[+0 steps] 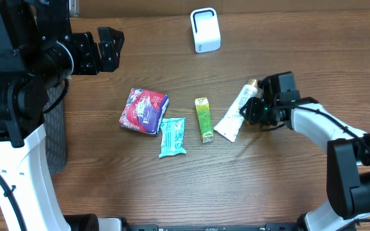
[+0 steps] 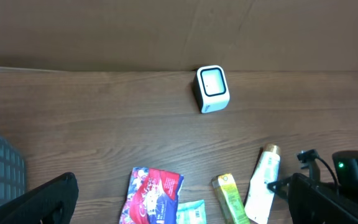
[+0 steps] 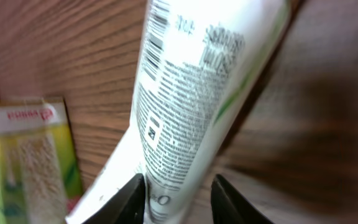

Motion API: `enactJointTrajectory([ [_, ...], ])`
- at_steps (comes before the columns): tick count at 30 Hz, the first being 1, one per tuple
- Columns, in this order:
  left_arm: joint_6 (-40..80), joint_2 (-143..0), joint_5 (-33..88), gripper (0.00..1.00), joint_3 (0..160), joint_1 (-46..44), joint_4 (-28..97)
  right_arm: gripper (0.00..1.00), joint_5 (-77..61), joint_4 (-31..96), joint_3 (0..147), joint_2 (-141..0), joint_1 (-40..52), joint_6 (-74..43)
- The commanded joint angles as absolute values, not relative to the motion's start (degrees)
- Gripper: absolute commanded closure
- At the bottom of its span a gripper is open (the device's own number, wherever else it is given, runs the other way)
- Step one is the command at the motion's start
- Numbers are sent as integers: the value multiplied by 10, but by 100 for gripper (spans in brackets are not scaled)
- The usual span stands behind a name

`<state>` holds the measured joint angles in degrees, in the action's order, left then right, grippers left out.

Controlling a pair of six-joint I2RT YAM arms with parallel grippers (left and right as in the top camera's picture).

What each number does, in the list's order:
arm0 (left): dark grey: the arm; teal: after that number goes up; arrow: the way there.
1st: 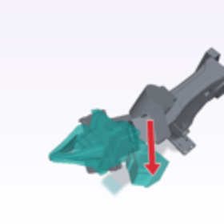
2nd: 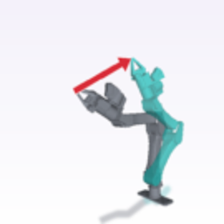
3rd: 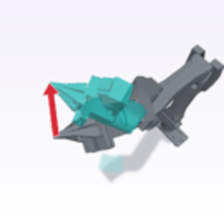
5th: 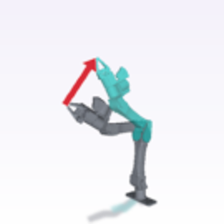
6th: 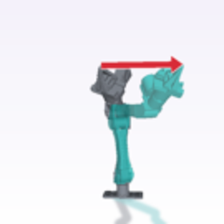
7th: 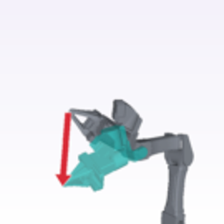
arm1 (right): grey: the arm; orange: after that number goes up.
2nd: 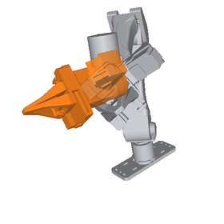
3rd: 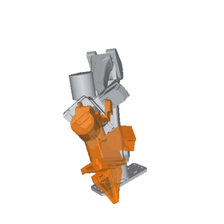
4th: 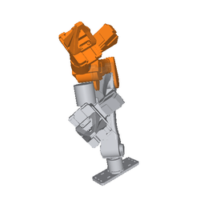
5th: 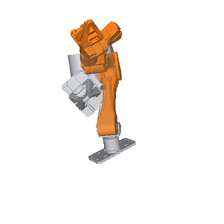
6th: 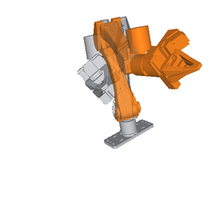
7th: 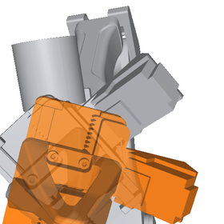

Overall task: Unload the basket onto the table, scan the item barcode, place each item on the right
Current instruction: 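Rotate the held tube with the right gripper, turning it toward the scanner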

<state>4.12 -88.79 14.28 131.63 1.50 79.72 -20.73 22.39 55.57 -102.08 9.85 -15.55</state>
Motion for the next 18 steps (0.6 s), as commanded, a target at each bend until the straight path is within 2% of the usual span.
enactJointTrajectory([
  [1,32,-889,142,0,1322,16,795,56,-175,229,576,-1025,93,-26],
  [5,32,-889,142,0,1322,16,795,44,-207,227,576,-1025,93,-91],
  [9,32,-889,142,0,1322,16,795,43,-243,234,569,-1026,94,-258],
  [13,32,-889,142,0,1322,16,795,43,-223,219,534,-1027,106,-435],
  [18,32,-889,142,0,1322,16,795,44,-221,126,476,-1027,127,-481],
])
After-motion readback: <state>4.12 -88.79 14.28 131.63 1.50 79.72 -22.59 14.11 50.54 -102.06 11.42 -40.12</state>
